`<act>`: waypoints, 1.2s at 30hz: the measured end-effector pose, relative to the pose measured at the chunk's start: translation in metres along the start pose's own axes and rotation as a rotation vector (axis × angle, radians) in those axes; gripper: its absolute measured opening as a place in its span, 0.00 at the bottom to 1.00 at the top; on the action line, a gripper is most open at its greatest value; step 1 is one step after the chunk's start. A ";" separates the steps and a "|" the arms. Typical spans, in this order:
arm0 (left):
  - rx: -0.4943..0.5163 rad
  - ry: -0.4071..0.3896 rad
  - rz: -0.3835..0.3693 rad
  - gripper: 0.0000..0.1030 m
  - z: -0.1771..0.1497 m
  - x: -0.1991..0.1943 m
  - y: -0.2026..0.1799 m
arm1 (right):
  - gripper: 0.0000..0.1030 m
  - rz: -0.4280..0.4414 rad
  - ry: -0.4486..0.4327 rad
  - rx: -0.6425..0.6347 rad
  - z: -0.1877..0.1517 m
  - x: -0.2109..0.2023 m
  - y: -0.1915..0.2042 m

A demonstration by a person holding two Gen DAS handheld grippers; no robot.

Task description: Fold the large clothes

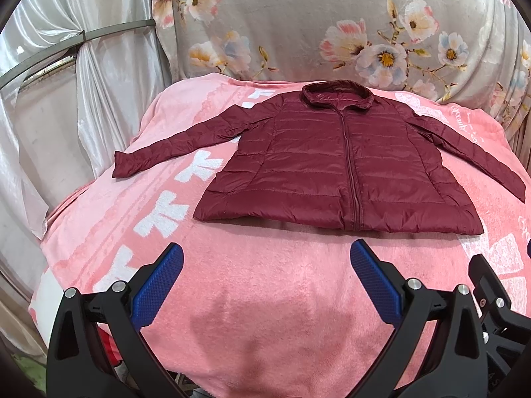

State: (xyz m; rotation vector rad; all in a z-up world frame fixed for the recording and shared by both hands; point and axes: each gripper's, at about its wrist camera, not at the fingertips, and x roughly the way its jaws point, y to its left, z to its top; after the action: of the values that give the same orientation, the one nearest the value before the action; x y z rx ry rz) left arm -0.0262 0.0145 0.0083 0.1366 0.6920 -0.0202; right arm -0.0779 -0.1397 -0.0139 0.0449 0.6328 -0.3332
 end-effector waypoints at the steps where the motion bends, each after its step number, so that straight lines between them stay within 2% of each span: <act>1: 0.000 0.000 0.000 0.95 0.000 0.000 0.000 | 0.95 0.000 0.000 0.000 0.001 0.000 0.000; 36: -0.009 0.005 0.001 0.95 -0.002 0.005 0.002 | 0.95 0.002 0.008 -0.004 -0.001 0.003 0.003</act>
State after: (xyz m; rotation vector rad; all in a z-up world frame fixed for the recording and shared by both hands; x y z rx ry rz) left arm -0.0238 0.0168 0.0041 0.1283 0.6971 -0.0157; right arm -0.0754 -0.1379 -0.0172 0.0432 0.6408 -0.3298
